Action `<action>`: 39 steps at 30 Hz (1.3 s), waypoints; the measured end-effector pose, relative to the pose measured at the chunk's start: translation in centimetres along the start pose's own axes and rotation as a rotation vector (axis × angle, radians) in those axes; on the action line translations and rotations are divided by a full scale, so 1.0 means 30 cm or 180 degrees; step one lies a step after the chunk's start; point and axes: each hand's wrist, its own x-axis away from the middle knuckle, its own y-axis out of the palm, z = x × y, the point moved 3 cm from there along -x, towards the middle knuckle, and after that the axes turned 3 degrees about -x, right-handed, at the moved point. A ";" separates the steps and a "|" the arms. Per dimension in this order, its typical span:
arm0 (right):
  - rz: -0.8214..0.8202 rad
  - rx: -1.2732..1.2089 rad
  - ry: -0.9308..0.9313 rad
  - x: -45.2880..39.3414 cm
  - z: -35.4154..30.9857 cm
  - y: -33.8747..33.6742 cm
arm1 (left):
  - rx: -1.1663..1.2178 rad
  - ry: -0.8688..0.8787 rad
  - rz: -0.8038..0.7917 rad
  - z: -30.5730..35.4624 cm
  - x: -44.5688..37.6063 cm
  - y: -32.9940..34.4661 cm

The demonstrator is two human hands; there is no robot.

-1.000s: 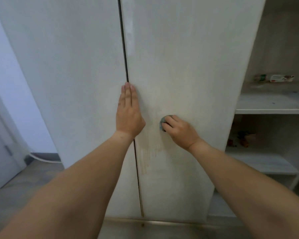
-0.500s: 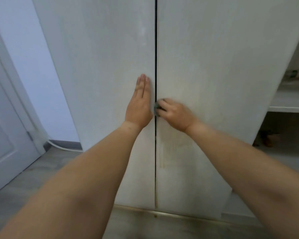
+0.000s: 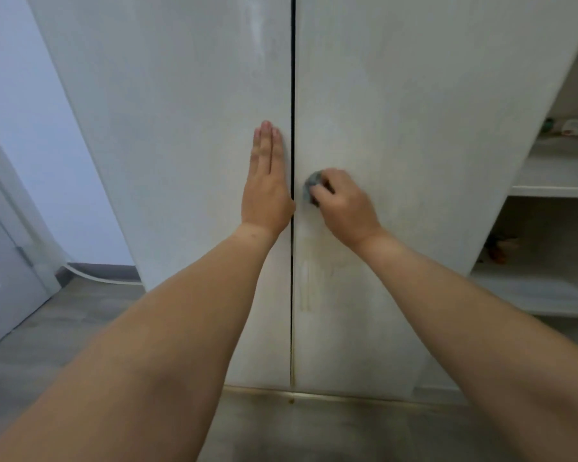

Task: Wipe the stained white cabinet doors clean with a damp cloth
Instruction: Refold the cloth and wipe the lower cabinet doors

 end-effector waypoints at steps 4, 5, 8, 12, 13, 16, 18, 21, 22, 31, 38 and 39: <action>0.0520 0.0006 0.0925 0.000 0.053 -0.048 | -0.0016 -0.0024 0.0050 0.025 0.002 0.001; 0.0300 0.0042 0.0760 0.052 0.035 -0.017 | -0.0035 -0.0030 0.0072 0.033 0.006 -0.001; -0.0281 0.0130 0.0018 0.239 -0.048 0.075 | -0.0046 -0.0093 0.0104 0.055 0.040 0.021; -0.0192 -0.0044 0.0690 0.184 -0.007 0.039 | 0.0137 -0.0062 0.0019 0.104 0.105 0.070; 0.0166 -0.0034 0.1025 0.127 0.019 -0.008 | 0.0172 -0.0053 0.0019 0.111 0.112 0.085; 0.1112 0.0051 0.1381 -0.010 0.111 -0.116 | 0.0053 -0.0080 0.0044 0.127 0.110 0.109; 0.1175 0.0147 0.1213 -0.005 0.124 -0.101 | 0.0017 -0.0092 0.0130 0.141 0.105 0.133; 0.0734 0.0151 0.0668 0.173 0.073 -0.004 | 0.0048 -0.0191 0.0301 0.166 0.115 0.181; 0.0504 0.0125 0.0431 0.258 0.058 0.031 | 0.0050 -0.0259 0.0338 0.170 0.123 0.197; 0.1644 -0.0117 0.1430 0.217 0.303 -0.110 | -0.0030 -0.0606 0.0493 0.196 0.120 0.213; 0.0831 0.0079 -0.0119 0.364 0.182 0.053 | -0.0232 -0.0630 0.0799 0.201 0.109 0.269; 0.0975 0.0107 -0.0046 0.360 0.204 0.036 | -0.0225 -0.0635 0.0859 0.196 0.107 0.273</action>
